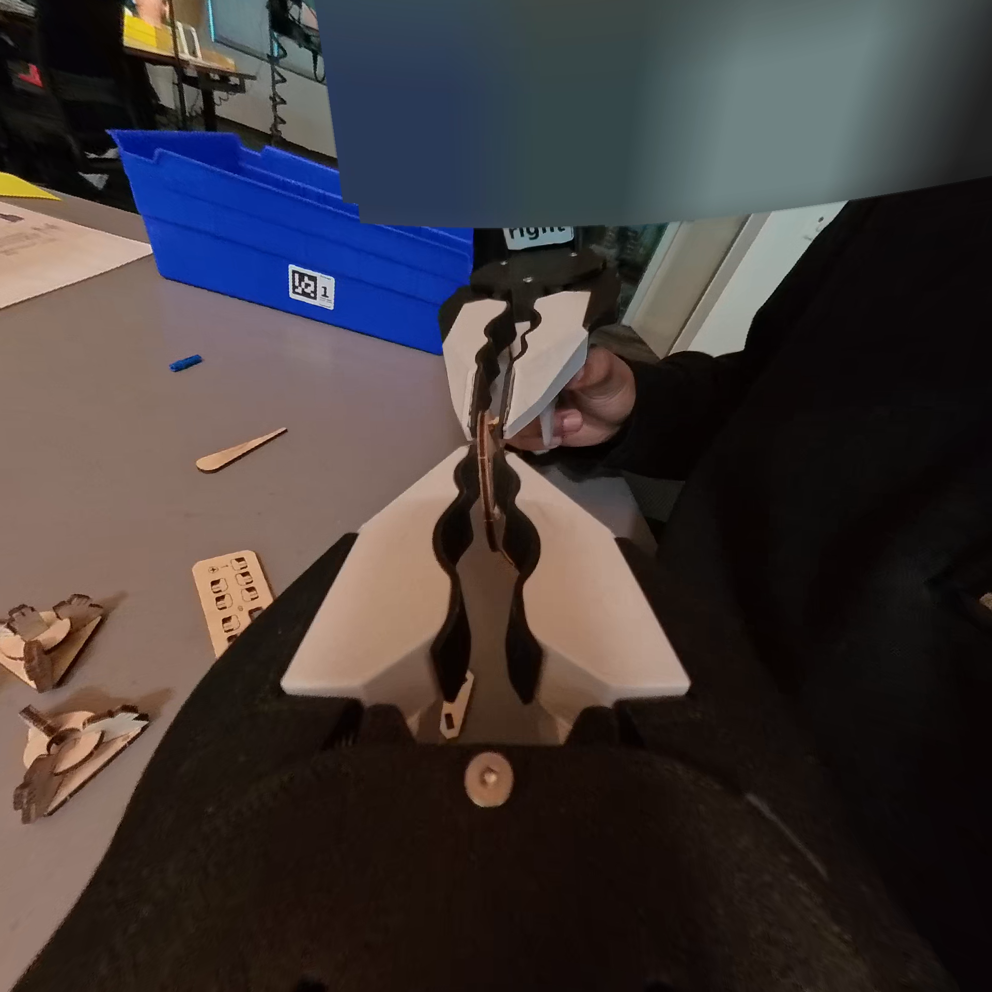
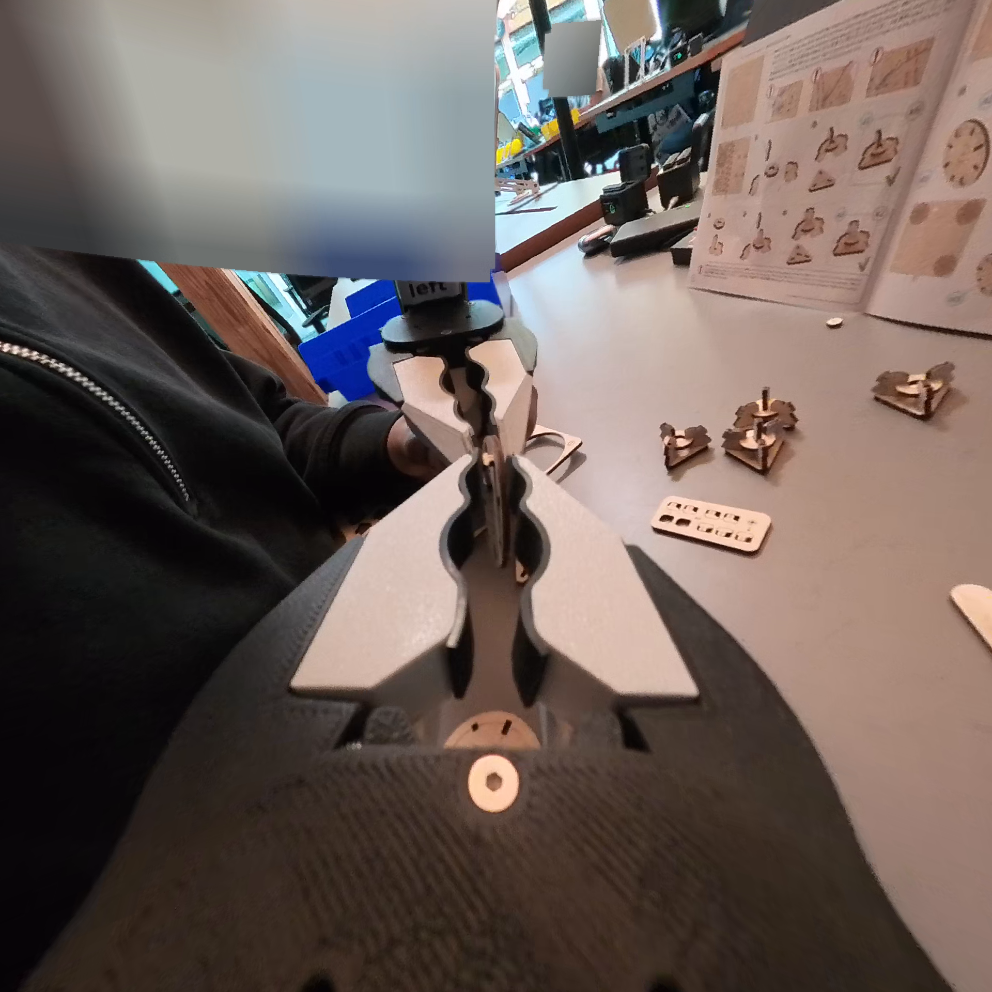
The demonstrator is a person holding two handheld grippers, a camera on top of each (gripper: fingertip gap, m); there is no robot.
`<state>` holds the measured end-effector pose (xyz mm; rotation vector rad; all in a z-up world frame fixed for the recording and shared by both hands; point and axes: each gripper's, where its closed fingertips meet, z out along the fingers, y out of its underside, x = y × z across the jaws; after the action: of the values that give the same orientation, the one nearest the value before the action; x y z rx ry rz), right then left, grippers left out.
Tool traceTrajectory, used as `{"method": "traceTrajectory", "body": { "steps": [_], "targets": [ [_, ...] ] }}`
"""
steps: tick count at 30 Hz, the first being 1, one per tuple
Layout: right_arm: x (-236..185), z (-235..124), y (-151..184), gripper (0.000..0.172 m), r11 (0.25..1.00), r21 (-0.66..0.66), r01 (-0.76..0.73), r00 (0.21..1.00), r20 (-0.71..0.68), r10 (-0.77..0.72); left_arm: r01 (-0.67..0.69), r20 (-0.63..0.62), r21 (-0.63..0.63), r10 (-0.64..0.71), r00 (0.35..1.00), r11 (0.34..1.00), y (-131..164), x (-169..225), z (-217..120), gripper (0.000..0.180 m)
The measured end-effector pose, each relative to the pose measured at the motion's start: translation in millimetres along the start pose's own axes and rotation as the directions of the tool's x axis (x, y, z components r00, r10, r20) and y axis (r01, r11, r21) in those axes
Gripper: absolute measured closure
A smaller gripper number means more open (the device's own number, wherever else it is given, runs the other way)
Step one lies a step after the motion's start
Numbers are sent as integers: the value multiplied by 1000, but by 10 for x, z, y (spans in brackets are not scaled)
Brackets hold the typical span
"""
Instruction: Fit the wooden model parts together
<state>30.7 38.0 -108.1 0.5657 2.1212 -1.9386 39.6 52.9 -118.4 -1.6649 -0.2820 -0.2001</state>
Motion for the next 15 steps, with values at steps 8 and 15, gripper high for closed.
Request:
{"method": "traceTrajectory", "body": {
  "steps": [8, 15],
  "targets": [
    [-4, -19, 44, 168, 998, 5, -58, 998, 39, 58, -16, -3, -16, 16, 1000, 1000, 41, 10, 20, 176],
    [-4, -7, -20, 164, 998, 32, 46, 999, -11, -45, -28, 7, -4, 28, 1000, 1000, -11, -15, -2, 178]
  ]
}}
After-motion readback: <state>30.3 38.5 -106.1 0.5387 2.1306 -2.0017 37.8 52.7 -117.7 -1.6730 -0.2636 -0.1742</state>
